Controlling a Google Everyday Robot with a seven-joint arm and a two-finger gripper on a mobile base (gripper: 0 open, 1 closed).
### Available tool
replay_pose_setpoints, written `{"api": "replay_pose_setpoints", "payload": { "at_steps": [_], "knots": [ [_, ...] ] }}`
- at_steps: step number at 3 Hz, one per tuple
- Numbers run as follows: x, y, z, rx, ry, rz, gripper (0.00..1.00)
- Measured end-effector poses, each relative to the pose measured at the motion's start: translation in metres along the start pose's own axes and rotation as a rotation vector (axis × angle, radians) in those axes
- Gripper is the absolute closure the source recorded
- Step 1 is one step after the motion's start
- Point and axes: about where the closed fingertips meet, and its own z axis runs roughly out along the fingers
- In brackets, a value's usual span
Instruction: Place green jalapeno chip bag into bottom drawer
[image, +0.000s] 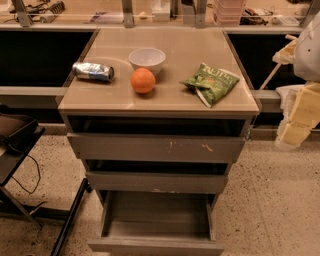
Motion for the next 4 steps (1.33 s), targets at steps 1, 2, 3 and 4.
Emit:
{"api": "replay_pose_setpoints", "payload": {
  "at_steps": [1,2,3,4],
  "knots": [
    [0.0,0.0,0.0,0.0,0.0,0.0,0.0],
    [-0.004,-0.012,0.001,0.004,-0.032,-0.01,0.0],
    [-0.018,-0.061,0.016,0.021,-0.12,-0.028,0.0],
    [-0.033,-0.132,0.056,0.021,-0.192,-0.001,0.0]
  ]
}}
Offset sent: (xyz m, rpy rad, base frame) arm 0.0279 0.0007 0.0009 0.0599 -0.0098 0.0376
